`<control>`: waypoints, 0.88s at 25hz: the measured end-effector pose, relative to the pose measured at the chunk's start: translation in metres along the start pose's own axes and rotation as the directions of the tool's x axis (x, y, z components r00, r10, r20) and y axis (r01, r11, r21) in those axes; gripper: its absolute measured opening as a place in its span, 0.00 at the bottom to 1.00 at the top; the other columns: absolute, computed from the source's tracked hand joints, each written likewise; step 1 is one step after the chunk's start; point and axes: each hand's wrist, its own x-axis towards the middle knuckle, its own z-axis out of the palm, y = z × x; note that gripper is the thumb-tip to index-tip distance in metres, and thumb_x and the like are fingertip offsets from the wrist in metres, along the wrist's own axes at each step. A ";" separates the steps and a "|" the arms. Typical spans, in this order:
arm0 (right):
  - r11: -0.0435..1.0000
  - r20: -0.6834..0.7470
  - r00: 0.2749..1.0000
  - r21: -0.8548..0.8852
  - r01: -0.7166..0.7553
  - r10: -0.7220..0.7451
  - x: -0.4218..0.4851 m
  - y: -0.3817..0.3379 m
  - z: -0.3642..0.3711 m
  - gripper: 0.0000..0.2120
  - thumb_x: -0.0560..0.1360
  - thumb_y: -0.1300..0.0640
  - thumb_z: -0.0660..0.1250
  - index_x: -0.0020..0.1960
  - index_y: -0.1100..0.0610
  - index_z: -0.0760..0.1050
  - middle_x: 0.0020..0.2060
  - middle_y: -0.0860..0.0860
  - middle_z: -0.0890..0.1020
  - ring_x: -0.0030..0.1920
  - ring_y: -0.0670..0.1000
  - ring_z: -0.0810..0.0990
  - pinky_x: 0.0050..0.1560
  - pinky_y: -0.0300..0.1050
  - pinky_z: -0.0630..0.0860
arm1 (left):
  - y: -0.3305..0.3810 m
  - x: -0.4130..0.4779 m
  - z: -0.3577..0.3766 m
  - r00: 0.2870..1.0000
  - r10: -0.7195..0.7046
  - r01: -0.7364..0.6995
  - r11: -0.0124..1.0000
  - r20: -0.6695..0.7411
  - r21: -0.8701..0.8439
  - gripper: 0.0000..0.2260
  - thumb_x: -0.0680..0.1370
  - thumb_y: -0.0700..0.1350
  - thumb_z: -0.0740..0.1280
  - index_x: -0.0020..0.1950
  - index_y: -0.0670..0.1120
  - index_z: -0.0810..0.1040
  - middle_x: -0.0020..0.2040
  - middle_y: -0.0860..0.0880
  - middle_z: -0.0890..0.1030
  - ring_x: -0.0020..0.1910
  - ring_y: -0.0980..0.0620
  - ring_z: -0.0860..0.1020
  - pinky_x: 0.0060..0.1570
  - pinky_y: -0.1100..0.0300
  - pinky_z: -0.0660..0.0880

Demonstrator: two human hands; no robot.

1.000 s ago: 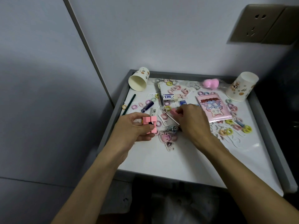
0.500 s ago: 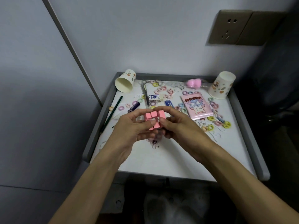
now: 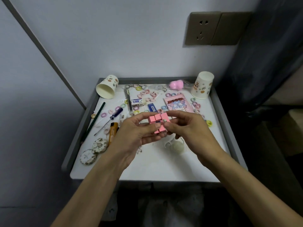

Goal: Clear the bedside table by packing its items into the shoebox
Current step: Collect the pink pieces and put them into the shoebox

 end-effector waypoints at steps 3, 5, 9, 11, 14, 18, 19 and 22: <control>0.995 -0.006 1.000 0.103 -0.007 0.008 -0.003 -0.001 -0.010 0.08 0.72 0.60 0.73 0.49 0.51 0.82 0.36 0.53 0.85 0.34 0.48 0.82 0.34 0.35 0.76 | -0.002 0.002 0.013 0.999 0.019 -0.017 0.998 -0.025 0.068 0.19 0.67 0.40 0.76 0.58 0.44 0.82 0.43 0.41 0.86 0.35 0.47 0.84 0.33 0.62 0.79; 0.986 0.005 1.000 0.167 -0.011 0.010 -0.006 -0.001 -0.016 0.06 0.72 0.61 0.73 0.45 0.50 0.84 0.36 0.53 0.85 0.33 0.48 0.83 0.35 0.36 0.78 | -0.004 0.004 0.021 0.998 0.047 -0.042 0.993 -0.046 0.106 0.19 0.67 0.41 0.76 0.58 0.44 0.82 0.39 0.42 0.85 0.30 0.50 0.81 0.29 0.63 0.76; 0.980 -0.005 0.999 0.198 -0.033 0.034 -0.006 0.002 -0.024 0.08 0.70 0.63 0.74 0.42 0.50 0.85 0.36 0.55 0.85 0.34 0.48 0.83 0.37 0.37 0.79 | -0.006 0.005 0.033 0.993 0.100 -0.092 0.988 -0.058 0.125 0.14 0.73 0.39 0.72 0.59 0.43 0.83 0.37 0.42 0.83 0.29 0.50 0.78 0.29 0.63 0.76; 0.984 -0.053 0.998 0.174 -0.028 0.038 -0.004 0.004 -0.029 0.09 0.70 0.62 0.75 0.49 0.52 0.84 0.38 0.56 0.85 0.37 0.51 0.84 0.40 0.40 0.79 | -0.007 0.005 0.039 0.993 0.098 -0.090 0.989 -0.060 0.119 0.11 0.78 0.40 0.68 0.59 0.43 0.82 0.38 0.42 0.84 0.31 0.48 0.82 0.32 0.62 0.78; 0.998 -0.122 0.993 0.067 0.013 -0.005 -0.003 0.007 -0.033 0.18 0.69 0.60 0.76 0.57 0.51 0.79 0.37 0.54 0.85 0.38 0.52 0.85 0.43 0.47 0.82 | -0.005 0.005 0.046 0.995 0.080 -0.072 0.988 -0.056 0.134 0.08 0.79 0.41 0.67 0.57 0.44 0.82 0.42 0.43 0.86 0.34 0.46 0.84 0.33 0.61 0.81; 0.997 -0.147 0.986 0.001 0.079 -0.078 -0.005 0.008 -0.034 0.17 0.69 0.61 0.76 0.54 0.48 0.77 0.36 0.52 0.85 0.37 0.52 0.85 0.44 0.52 0.83 | -0.007 0.007 0.049 0.985 0.159 -0.132 0.947 -0.071 0.294 0.06 0.79 0.44 0.68 0.52 0.46 0.84 0.39 0.50 0.86 0.34 0.55 0.79 0.32 0.69 0.75; 0.996 -0.154 0.984 -0.010 0.092 -0.093 -0.005 0.010 -0.035 0.16 0.70 0.61 0.75 0.54 0.48 0.77 0.36 0.52 0.85 0.37 0.52 0.85 0.45 0.52 0.83 | -0.008 0.008 0.050 0.982 0.173 -0.143 0.943 -0.074 0.301 0.05 0.79 0.43 0.68 0.51 0.46 0.84 0.37 0.51 0.85 0.33 0.56 0.76 0.31 0.69 0.73; 0.993 -0.172 0.978 -0.033 0.113 -0.117 -0.003 0.013 -0.036 0.15 0.71 0.61 0.74 0.55 0.48 0.79 0.38 0.52 0.86 0.38 0.51 0.85 0.46 0.53 0.83 | -0.010 0.010 0.052 0.986 0.156 -0.133 0.954 -0.064 0.267 0.05 0.78 0.41 0.69 0.51 0.42 0.84 0.36 0.47 0.83 0.34 0.53 0.76 0.35 0.65 0.76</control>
